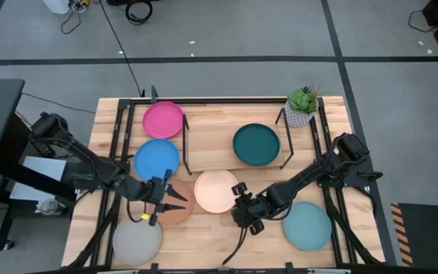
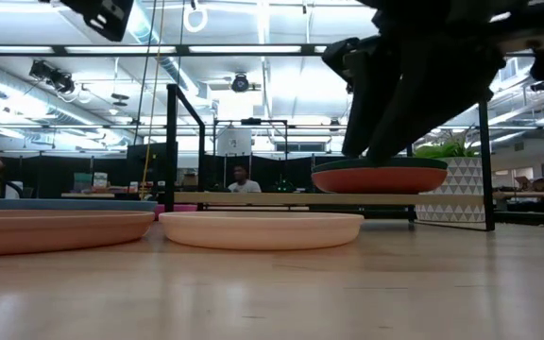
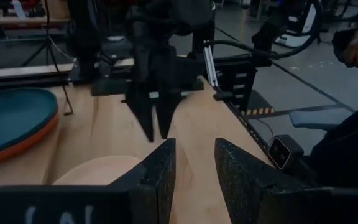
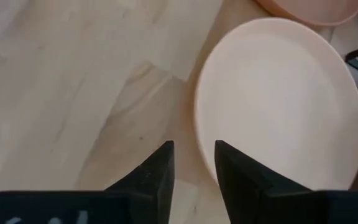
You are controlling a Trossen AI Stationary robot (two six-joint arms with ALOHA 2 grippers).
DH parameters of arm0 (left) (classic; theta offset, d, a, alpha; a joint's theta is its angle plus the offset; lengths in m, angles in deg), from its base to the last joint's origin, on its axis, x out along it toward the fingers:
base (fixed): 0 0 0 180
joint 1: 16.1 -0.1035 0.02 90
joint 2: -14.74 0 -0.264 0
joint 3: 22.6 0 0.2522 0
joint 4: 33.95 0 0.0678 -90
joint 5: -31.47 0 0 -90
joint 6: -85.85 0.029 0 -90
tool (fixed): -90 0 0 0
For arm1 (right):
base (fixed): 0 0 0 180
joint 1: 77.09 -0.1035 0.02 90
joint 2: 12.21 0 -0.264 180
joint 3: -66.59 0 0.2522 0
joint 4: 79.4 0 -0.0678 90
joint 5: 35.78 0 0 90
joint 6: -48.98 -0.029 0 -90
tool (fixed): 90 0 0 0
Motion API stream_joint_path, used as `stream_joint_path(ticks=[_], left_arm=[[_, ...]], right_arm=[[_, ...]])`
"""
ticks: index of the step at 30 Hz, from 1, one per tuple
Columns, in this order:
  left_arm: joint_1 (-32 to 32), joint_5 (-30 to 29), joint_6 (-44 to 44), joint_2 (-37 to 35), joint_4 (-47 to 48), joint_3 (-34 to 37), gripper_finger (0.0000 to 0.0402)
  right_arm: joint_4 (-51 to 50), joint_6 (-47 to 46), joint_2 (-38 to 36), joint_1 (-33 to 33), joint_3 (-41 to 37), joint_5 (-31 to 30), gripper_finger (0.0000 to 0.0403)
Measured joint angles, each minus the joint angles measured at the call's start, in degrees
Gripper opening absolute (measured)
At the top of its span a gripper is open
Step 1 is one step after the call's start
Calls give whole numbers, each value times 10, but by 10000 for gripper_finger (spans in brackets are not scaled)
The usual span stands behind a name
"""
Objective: Place and stack plates onto a shelf
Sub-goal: Put the light orange plate on the shelf
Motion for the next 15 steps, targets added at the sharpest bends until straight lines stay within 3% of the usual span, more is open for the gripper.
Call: stream_joint_path(ticks=[7,15], left_arm=[[0,0,-48,32,5,-23,119],[0,0,-89,35,49,-23,119]], right_arm=[[40,39,0,17,-20,1,150],[92,60,0,42,-68,17,145]])
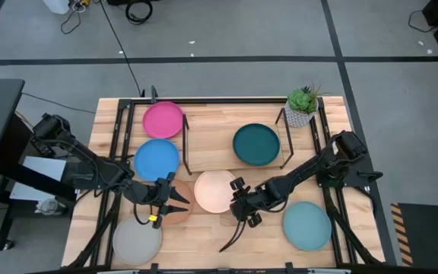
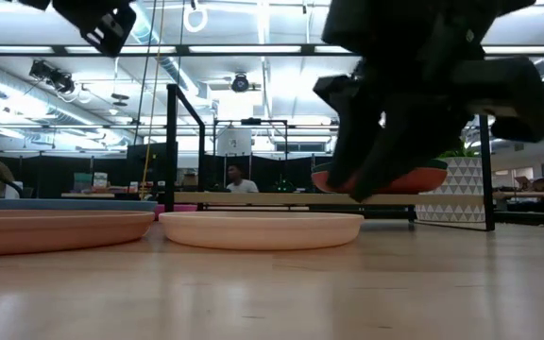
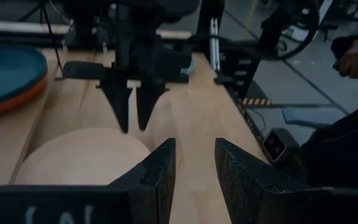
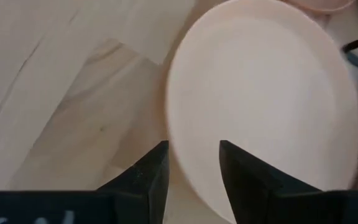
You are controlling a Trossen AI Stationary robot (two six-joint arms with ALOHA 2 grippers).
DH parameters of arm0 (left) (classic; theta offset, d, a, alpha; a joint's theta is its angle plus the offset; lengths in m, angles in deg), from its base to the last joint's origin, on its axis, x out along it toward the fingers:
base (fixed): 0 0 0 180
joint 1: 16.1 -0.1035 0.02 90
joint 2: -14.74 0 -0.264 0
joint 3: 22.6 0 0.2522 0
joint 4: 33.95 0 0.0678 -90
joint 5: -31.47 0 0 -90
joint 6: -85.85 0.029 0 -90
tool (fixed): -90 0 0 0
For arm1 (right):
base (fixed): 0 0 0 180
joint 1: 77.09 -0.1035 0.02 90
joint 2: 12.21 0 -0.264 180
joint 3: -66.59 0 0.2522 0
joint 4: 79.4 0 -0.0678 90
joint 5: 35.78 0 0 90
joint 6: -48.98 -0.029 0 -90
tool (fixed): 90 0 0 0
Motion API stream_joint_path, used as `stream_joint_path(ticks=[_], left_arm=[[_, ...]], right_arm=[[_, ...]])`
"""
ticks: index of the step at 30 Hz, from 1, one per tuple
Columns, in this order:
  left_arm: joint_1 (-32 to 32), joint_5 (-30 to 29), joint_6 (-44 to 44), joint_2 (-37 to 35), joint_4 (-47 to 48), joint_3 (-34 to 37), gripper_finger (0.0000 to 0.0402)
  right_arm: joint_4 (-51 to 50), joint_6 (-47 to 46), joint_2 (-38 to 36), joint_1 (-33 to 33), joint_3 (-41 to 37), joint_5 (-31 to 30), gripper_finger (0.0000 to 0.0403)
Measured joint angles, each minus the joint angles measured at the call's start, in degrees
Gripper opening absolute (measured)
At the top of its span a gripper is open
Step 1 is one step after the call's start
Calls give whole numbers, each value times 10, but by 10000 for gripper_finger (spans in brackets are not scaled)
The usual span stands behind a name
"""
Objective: Place and stack plates onto a shelf
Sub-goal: Put the light orange plate on the shelf
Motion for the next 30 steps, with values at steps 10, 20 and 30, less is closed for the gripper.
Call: stream_joint_path(ticks=[10,20,30], left_arm=[[0,0,-8,0,20,0,119],[0,0,-7,0,23,0,119],[0,0,-7,0,24,0,119]], right_arm=[[69,15,0,19,-65,35,123],[98,51,0,21,-86,42,54],[112,84,0,3,-60,164,22]])
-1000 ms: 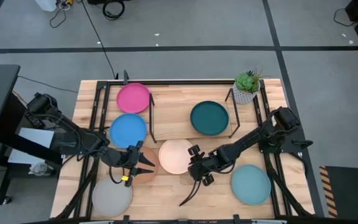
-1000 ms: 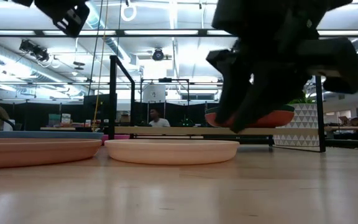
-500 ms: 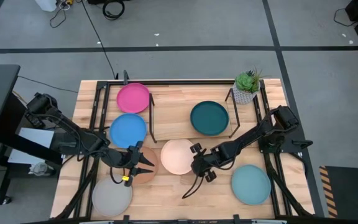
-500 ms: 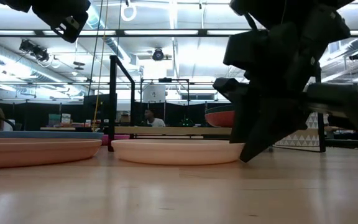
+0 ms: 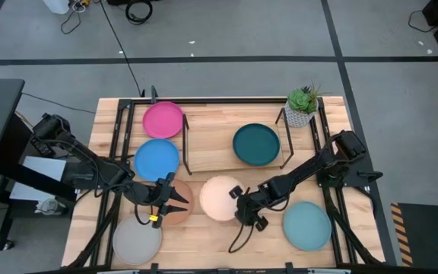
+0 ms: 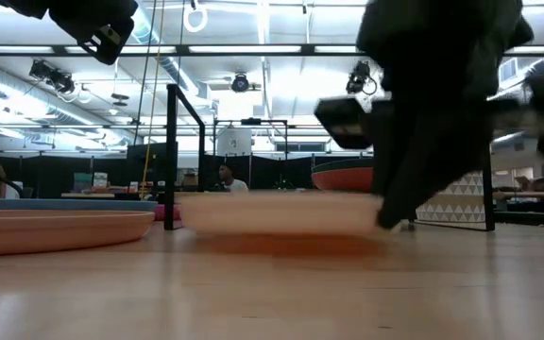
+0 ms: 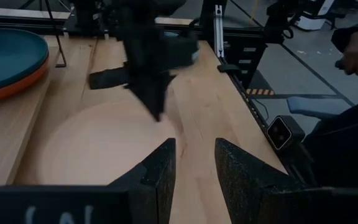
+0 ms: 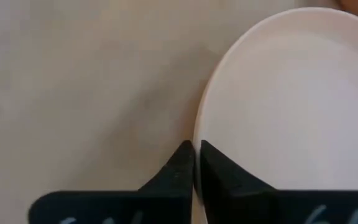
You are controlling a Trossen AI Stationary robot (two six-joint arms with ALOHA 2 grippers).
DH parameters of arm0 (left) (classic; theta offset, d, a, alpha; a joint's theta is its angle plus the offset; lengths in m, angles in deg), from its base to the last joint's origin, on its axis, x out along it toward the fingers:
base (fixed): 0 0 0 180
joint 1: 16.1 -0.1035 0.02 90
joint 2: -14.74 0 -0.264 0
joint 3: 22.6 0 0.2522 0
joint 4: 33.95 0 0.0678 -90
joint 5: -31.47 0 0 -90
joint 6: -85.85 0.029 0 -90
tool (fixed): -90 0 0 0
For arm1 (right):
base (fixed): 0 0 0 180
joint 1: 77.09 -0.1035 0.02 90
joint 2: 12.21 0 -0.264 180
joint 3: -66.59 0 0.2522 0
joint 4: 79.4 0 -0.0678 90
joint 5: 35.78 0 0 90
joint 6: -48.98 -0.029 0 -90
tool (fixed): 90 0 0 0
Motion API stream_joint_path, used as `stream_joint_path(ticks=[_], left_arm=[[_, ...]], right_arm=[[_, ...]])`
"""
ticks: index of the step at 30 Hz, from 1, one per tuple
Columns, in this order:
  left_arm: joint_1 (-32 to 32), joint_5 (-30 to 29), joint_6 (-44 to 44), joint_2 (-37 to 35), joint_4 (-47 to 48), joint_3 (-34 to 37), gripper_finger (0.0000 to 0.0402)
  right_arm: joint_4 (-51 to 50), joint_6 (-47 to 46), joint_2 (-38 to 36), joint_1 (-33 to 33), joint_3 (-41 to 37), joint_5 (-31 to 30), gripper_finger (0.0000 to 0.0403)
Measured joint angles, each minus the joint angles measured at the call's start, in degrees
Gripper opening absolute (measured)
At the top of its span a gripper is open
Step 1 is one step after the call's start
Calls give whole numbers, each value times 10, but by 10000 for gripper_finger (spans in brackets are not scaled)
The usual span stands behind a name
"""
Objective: Place and stack plates onto a shelf
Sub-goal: Put the light orange plate on the shelf
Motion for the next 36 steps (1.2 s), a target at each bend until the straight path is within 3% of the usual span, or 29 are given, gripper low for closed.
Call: stream_joint_path(ticks=[6,12,16,23,30,36], left_arm=[[0,0,1,0,0,0,119],[0,0,6,0,-1,0,119],[3,0,34,0,-19,0,119],[29,0,122,-1,-89,1,119],[48,0,126,-1,-87,1,119],[48,0,126,-1,-87,1,119]], right_arm=[[-84,21,0,-35,88,-7,30],[-186,34,-1,-47,160,-97,20],[-195,39,0,-19,162,-124,35],[-186,53,0,56,159,-114,34],[-177,77,0,74,158,-112,16],[-162,77,0,102,158,-109,42]])
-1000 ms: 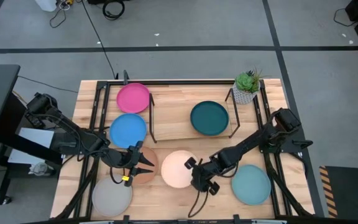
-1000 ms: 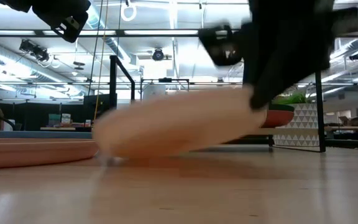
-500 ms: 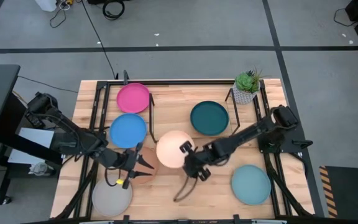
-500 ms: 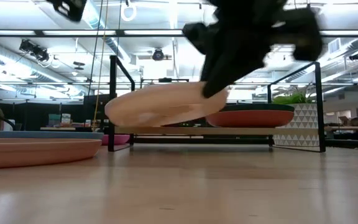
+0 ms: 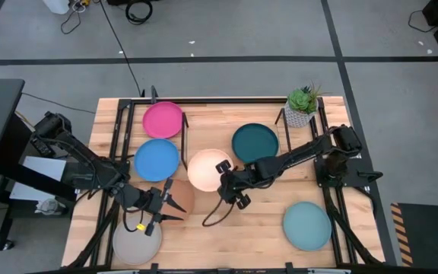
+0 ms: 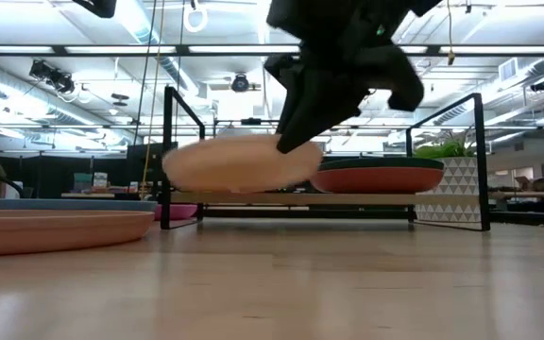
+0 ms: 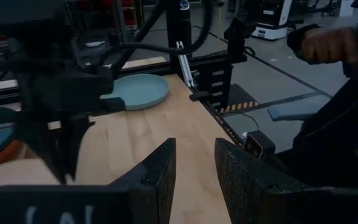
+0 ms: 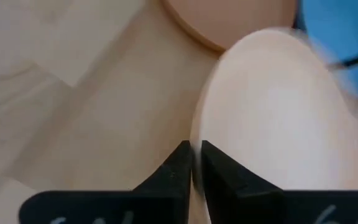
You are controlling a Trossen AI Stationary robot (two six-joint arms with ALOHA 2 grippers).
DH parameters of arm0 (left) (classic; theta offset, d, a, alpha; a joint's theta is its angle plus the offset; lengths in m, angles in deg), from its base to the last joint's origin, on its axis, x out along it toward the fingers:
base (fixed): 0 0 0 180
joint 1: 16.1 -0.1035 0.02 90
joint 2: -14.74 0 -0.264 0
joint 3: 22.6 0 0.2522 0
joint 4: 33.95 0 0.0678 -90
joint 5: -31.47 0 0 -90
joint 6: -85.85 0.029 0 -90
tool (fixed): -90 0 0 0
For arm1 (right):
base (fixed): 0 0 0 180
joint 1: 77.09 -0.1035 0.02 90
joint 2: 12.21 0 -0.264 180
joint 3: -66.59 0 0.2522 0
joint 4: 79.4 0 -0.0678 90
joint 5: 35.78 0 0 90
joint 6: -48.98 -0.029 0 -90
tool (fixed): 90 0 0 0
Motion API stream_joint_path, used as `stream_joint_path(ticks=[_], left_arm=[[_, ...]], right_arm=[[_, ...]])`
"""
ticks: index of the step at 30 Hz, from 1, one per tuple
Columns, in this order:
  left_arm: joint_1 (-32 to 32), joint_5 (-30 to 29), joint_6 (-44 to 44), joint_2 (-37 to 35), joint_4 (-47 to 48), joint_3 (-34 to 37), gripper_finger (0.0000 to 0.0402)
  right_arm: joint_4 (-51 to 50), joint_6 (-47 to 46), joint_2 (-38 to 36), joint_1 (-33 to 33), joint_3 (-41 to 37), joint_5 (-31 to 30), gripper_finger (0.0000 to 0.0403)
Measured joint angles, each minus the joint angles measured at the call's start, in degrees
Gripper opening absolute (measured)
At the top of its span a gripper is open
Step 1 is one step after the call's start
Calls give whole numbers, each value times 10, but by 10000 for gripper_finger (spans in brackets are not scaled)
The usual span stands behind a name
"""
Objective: Place and stack plates onto a shelf
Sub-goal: Put the light orange plate on the shelf
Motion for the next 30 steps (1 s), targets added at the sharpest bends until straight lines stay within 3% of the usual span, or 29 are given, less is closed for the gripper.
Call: stream_joint_path(ticks=[11,19,26,30], left_arm=[[0,0,0,0,0,0,119],[0,0,0,0,6,0,119],[0,0,0,0,21,0,119],[0,0,7,0,23,0,119]], right_arm=[[10,40,0,61,0,2,20],[10,50,0,105,1,40,17],[38,54,0,61,15,105,18],[105,43,0,46,-6,135,18]])
